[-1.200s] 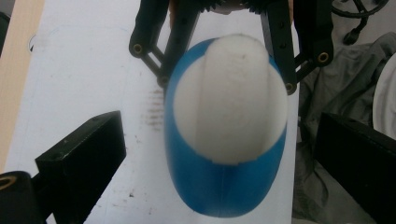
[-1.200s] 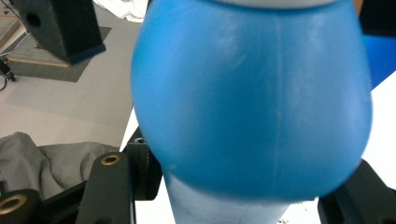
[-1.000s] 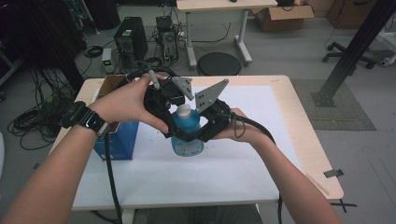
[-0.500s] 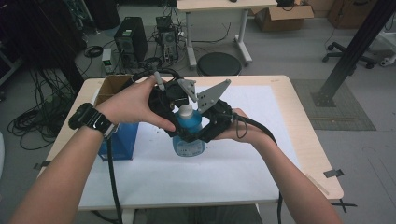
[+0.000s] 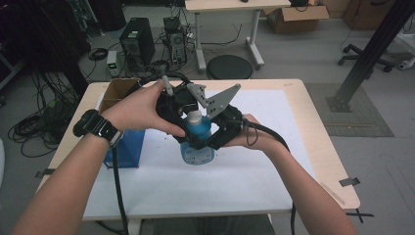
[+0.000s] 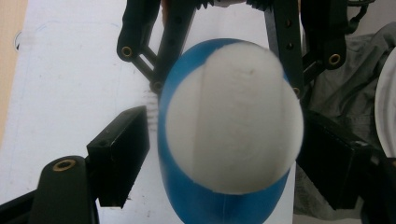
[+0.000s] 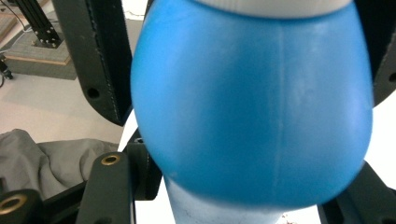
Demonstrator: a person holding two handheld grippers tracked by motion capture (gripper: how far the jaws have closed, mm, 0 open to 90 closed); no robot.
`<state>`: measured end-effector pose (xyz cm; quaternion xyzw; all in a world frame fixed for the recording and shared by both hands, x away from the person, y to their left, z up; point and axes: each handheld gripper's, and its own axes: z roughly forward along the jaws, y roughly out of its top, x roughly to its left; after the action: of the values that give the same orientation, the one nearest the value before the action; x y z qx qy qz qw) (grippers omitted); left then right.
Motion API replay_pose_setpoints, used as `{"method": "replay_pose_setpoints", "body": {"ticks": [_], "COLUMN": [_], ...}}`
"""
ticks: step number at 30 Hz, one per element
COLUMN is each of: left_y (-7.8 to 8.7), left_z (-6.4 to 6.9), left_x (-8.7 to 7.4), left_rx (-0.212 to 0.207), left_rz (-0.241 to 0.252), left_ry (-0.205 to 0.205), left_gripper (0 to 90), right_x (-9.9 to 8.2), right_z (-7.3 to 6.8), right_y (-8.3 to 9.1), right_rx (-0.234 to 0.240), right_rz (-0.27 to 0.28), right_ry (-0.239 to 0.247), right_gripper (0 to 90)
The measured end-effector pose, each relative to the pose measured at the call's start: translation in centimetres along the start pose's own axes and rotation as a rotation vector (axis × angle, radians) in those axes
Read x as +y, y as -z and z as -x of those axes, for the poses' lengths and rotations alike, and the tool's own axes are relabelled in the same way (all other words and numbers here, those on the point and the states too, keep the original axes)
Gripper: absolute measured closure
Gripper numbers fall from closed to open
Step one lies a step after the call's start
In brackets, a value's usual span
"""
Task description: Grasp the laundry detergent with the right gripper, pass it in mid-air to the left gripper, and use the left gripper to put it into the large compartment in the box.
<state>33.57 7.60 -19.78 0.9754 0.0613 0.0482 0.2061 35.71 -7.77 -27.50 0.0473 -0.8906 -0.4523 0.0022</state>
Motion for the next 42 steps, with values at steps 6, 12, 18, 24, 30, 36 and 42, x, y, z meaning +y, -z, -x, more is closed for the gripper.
{"method": "replay_pose_setpoints", "body": {"ticks": [6,12,18,24,30,36,42], "left_y": [0.0,0.0,-0.2,-0.2,-0.1,0.5,2.5], "left_z": [0.0,0.0,0.1,0.0,-0.1,-0.4,-1.0], "left_x": [0.0,0.0,0.2,0.3,0.5,0.7,0.4], "left_rx": [0.001,-0.003,-0.002,-0.004,-0.006,-0.013,0.032], "left_rz": [0.001,-0.006,-0.019,-0.026,-0.041,-0.053,-0.086], "left_ry": [0.004,0.003,0.006,0.013,0.021,0.069,0.174], "left_gripper": [26.2,30.2,32.5,37.6,37.8,37.9,37.9], "right_x": [0.0,-0.1,-0.1,-0.2,-0.2,-0.3,-1.8], "right_z": [0.0,0.0,-0.1,0.0,0.2,0.3,0.7], "right_y": [0.1,0.1,-0.1,-0.1,-0.1,-0.1,0.2], "right_rx": [-0.005,-0.007,-0.006,-0.004,0.005,-0.004,-0.059], "right_rz": [0.001,0.001,-0.001,-0.001,-0.003,0.009,-0.065], "right_ry": [0.000,0.003,-0.003,-0.003,-0.005,-0.021,-0.051], "right_gripper": [42.5,42.5,42.5,42.5,42.2,21.8,4.9]}}
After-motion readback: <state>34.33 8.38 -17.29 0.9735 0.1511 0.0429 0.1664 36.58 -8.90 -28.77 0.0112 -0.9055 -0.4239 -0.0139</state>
